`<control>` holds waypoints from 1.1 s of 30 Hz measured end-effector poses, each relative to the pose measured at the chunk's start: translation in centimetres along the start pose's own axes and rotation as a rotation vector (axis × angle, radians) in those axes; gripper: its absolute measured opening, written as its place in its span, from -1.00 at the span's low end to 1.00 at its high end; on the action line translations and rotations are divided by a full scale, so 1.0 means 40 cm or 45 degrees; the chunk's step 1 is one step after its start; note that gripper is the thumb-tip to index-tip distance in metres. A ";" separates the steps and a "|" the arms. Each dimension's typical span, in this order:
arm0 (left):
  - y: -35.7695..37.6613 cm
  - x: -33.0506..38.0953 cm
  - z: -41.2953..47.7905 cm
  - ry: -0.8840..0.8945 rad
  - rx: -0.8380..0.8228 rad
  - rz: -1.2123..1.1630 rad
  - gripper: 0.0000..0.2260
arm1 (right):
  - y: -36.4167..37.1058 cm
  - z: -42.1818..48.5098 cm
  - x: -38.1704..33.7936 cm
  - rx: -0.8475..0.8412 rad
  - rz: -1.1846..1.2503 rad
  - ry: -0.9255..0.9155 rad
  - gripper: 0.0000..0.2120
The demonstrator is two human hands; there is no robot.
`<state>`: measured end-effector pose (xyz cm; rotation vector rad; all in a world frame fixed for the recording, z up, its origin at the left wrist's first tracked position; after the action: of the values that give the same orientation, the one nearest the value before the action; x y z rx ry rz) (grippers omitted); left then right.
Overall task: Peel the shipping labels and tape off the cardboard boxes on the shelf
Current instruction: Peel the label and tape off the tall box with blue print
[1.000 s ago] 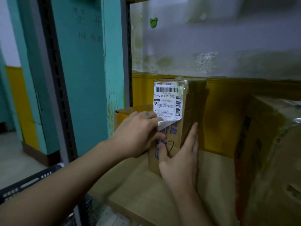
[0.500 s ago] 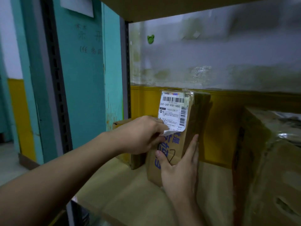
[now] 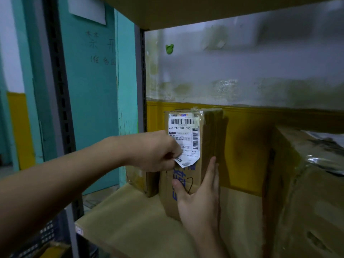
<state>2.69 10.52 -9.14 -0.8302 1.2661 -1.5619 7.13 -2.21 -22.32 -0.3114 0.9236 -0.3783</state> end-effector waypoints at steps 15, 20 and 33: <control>-0.060 -0.016 0.041 -0.107 -0.410 -0.810 -0.74 | -0.012 0.000 0.009 -0.078 0.049 -0.002 0.08; -0.065 -0.022 0.030 0.009 -0.508 -1.019 -0.75 | -0.008 0.004 0.009 -0.079 0.055 -0.014 0.08; -0.112 0.083 -0.074 -0.027 0.343 -0.281 -0.48 | -0.013 0.001 0.010 -0.070 0.025 0.046 0.08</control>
<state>-2.22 8.59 -5.69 -0.8296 0.9455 -1.8463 7.28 -2.83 -22.37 -0.3468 0.9731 -0.3421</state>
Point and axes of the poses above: each hand's wrist, its own z-axis towards the middle knuckle, its own y-axis out of the palm, x = y × z, the point moved 3 cm from there along z, towards the middle knuckle, and after that the axes turned 7 degrees about -z, right-handed, at the moved point
